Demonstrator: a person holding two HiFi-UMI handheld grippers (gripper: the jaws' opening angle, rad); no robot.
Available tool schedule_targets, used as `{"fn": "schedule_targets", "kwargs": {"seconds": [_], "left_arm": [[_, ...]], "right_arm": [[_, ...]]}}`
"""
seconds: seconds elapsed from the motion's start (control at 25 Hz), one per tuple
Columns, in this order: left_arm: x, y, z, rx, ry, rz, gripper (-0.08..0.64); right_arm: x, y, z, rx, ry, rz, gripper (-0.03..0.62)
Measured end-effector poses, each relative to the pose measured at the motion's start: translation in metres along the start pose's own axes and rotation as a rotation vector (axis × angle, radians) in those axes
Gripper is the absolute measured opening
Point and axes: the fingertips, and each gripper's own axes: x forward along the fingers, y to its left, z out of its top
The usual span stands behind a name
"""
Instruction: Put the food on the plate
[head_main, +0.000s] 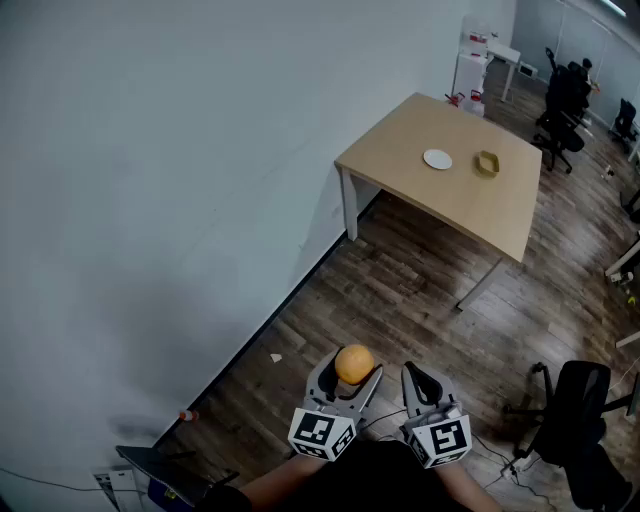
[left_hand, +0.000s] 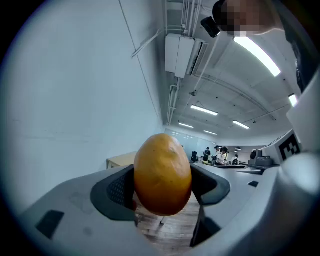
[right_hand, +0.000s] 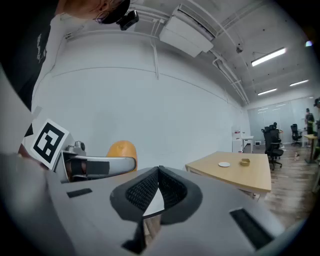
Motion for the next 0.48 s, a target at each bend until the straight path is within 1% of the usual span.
{"fn": "schedule_targets", "kwargs": {"seconds": [0.08, 0.16, 0.32, 0.48], "left_arm": [[0.001, 0.018, 0.007, 0.004, -0.002, -0.002, 0.324], [0.001, 0.035, 0.014, 0.006, -0.01, -0.003, 0.324], [-0.002, 0.069, 0.027, 0.024, -0.034, 0.012, 0.324], [0.002, 0.096, 0.025, 0.022, -0.016, -0.011, 0.324]], "right_arm": [[0.016, 0.013, 0.005, 0.002, 0.004, 0.025, 0.06], [0.03, 0.021, 0.009, 0.0, 0.0, 0.021, 0.06], [0.046, 0.021, 0.013, -0.009, -0.029, -0.042, 0.06], [0.061, 0.019, 0.02, 0.007, -0.037, -0.09, 0.06]]}}
